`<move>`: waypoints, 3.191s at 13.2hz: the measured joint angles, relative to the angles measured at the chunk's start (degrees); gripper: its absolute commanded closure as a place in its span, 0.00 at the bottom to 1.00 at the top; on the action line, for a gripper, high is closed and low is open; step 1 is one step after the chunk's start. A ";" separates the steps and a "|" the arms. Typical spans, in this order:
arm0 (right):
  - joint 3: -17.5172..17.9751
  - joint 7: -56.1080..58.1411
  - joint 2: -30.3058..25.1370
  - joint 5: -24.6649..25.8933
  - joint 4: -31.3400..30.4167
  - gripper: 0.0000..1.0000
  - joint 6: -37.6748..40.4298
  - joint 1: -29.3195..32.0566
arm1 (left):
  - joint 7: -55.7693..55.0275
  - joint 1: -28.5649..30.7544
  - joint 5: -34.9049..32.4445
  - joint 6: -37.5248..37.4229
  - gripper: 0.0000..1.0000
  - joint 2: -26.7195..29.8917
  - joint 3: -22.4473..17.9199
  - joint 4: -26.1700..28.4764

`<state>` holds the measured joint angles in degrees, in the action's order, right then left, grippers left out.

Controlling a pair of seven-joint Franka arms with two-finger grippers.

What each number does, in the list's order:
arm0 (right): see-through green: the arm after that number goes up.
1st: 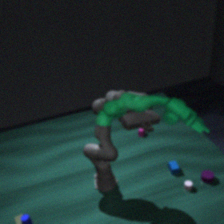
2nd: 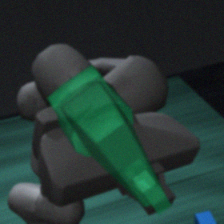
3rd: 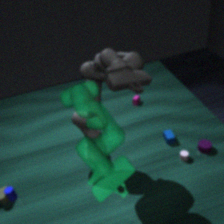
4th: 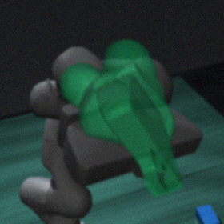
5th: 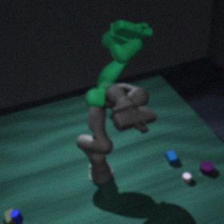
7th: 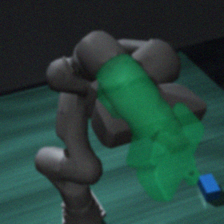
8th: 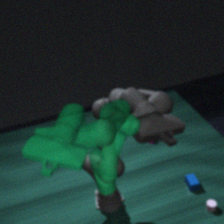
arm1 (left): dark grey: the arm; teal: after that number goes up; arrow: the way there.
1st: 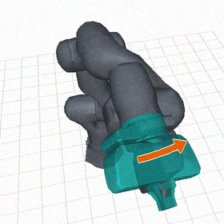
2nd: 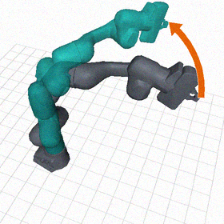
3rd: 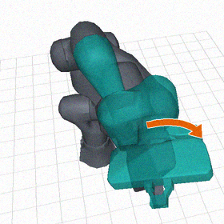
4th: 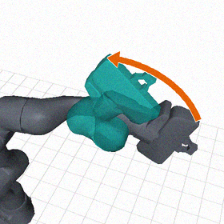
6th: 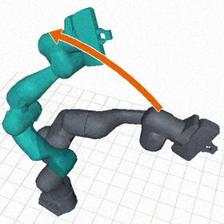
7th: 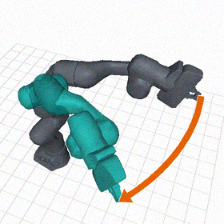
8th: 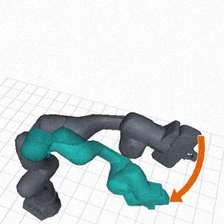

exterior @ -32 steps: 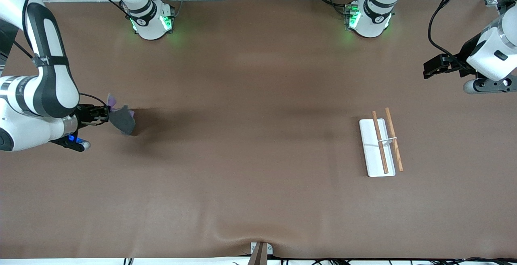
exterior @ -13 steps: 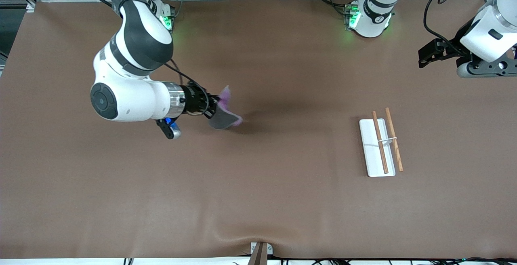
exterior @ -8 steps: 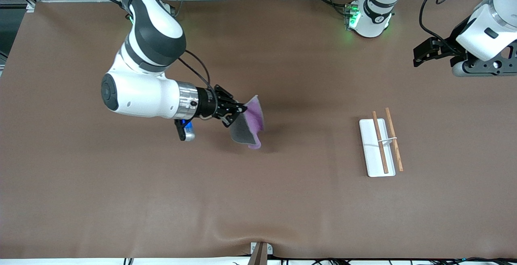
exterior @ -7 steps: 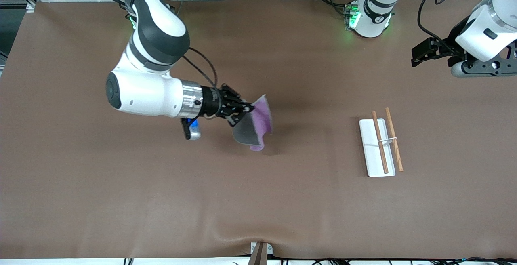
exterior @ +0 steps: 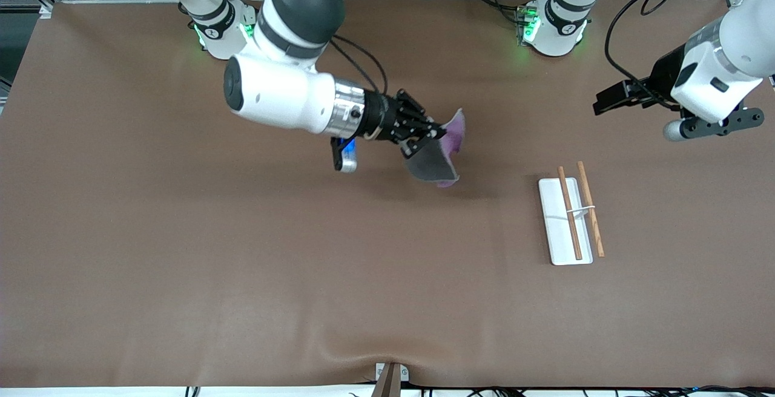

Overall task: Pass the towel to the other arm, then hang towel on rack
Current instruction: 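Hold the towel up while the left gripper reaches and grasps it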

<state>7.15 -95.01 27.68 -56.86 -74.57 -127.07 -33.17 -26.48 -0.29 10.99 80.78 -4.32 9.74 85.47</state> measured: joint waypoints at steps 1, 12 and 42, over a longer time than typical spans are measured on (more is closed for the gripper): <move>-0.44 -0.54 0.00 -3.44 0.45 1.00 -0.18 0.24 | -3.33 -0.24 1.24 0.13 0.00 -0.56 0.05 -0.32; -0.77 -1.18 0.71 -12.19 0.94 1.00 0.56 0.07 | -31.02 -5.08 8.75 7.17 0.00 -2.39 0.65 -1.10; -1.10 -1.24 0.70 -12.19 1.35 1.00 0.71 0.32 | -79.66 -15.54 18.13 20.16 0.90 -4.73 0.73 -2.81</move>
<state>6.04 -96.24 28.37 -69.05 -73.22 -126.36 -32.84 -106.14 -15.83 29.11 100.94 -9.04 10.48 82.66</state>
